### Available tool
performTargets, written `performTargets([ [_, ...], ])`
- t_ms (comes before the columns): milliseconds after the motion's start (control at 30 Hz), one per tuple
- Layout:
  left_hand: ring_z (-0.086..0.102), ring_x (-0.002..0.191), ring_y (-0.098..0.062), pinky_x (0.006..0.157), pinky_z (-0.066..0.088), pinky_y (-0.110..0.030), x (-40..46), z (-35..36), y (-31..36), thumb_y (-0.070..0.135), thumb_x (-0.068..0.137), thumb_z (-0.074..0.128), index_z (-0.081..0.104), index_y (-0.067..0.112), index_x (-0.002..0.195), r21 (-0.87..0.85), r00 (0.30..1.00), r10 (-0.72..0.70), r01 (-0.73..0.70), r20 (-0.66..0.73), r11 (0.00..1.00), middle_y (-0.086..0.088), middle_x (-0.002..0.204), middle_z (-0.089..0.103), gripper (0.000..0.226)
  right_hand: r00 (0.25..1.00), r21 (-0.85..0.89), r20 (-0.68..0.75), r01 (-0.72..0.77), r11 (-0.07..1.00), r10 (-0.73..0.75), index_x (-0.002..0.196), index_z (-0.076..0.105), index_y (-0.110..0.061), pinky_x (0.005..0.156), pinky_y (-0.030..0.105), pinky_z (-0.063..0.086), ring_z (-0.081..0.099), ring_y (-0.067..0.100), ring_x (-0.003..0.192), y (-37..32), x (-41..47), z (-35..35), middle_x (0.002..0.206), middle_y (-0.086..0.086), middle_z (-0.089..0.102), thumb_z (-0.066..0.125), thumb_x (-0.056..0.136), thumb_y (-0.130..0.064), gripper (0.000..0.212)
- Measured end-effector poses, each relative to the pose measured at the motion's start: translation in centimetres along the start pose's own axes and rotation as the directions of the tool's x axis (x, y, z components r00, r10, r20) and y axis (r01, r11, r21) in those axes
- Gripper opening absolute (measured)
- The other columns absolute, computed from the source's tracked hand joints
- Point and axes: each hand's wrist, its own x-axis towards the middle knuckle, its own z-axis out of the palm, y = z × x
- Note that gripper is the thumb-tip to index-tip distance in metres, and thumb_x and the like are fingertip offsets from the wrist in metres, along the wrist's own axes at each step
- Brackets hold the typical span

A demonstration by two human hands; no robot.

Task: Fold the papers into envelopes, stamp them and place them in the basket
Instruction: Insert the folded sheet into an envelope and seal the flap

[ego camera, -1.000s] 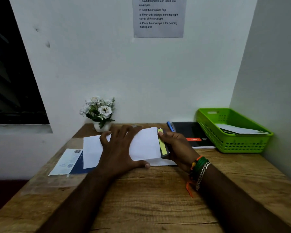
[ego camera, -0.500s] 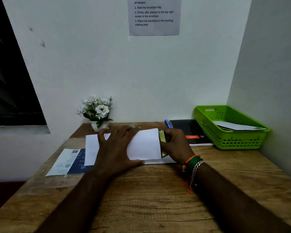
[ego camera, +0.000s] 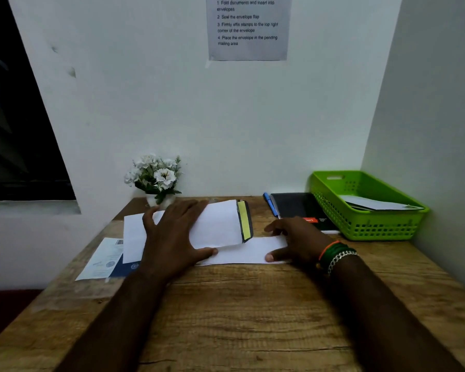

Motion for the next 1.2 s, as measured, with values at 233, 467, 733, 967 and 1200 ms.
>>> performTargets([
  [233,0.035,0.143,-0.013,0.117,0.007,-0.045,0.1,0.7,-0.9,0.082,0.064,0.064,0.038,0.040,0.150,-0.092,0.998,-0.024,0.018,-0.056,0.996,0.013,0.154,0.042,0.099,0.959,0.343,-0.276,0.044,0.938,0.057,0.082,0.069,-0.024,0.076,0.025,0.052,0.063,0.012,0.079,1.7,-0.2,-2.0,0.087,0.002,0.071,0.081,0.077,-0.010,0.019],
  [467,0.035,0.143,-0.013,0.117,0.016,-0.048,0.4,1.1,-1.5,0.079,0.067,0.069,0.033,0.040,0.153,-0.092,0.994,-0.067,0.059,-0.087,0.994,0.014,0.153,0.041,0.101,0.758,0.615,-0.609,0.262,0.744,0.236,0.085,0.071,-0.013,0.063,0.010,0.048,0.059,-0.012,0.066,2.8,-1.4,-4.9,0.082,-0.006,0.068,0.077,0.081,0.000,0.016],
  [733,0.036,0.142,-0.016,0.115,0.020,-0.053,0.5,1.1,-1.7,0.072,0.067,0.074,0.033,0.037,0.154,-0.086,0.989,-0.098,0.089,-0.114,0.992,0.009,0.153,0.042,0.102,0.740,0.604,-0.637,0.304,0.737,0.217,0.093,0.073,-0.007,0.072,0.025,0.049,0.061,-0.005,0.071,3.2,-1.4,-5.3,0.085,-0.005,0.070,0.078,0.082,-0.005,0.012],
  [967,0.035,0.142,-0.016,0.115,0.019,-0.052,0.5,1.1,-1.7,0.069,0.069,0.076,0.031,0.038,0.154,-0.075,0.984,-0.133,0.125,-0.116,0.989,0.009,0.154,0.040,0.102,0.716,0.587,-0.666,0.330,0.739,0.209,0.090,0.074,-0.014,0.076,0.027,0.050,0.063,0.004,0.077,3.0,-1.5,-5.5,0.087,-0.004,0.072,0.078,0.082,-0.006,0.012],
  [1200,0.035,0.141,-0.013,0.113,0.020,-0.051,0.4,1.0,-1.4,0.069,0.068,0.076,0.031,0.040,0.154,-0.096,0.983,-0.123,0.110,-0.138,0.989,0.012,0.151,0.041,0.101,0.808,0.563,-0.576,0.280,0.778,0.126,0.086,0.074,-0.016,0.070,0.015,0.049,0.063,-0.001,0.074,2.4,-1.6,-5.1,0.086,-0.004,0.072,0.080,0.079,-0.004,0.015],
])
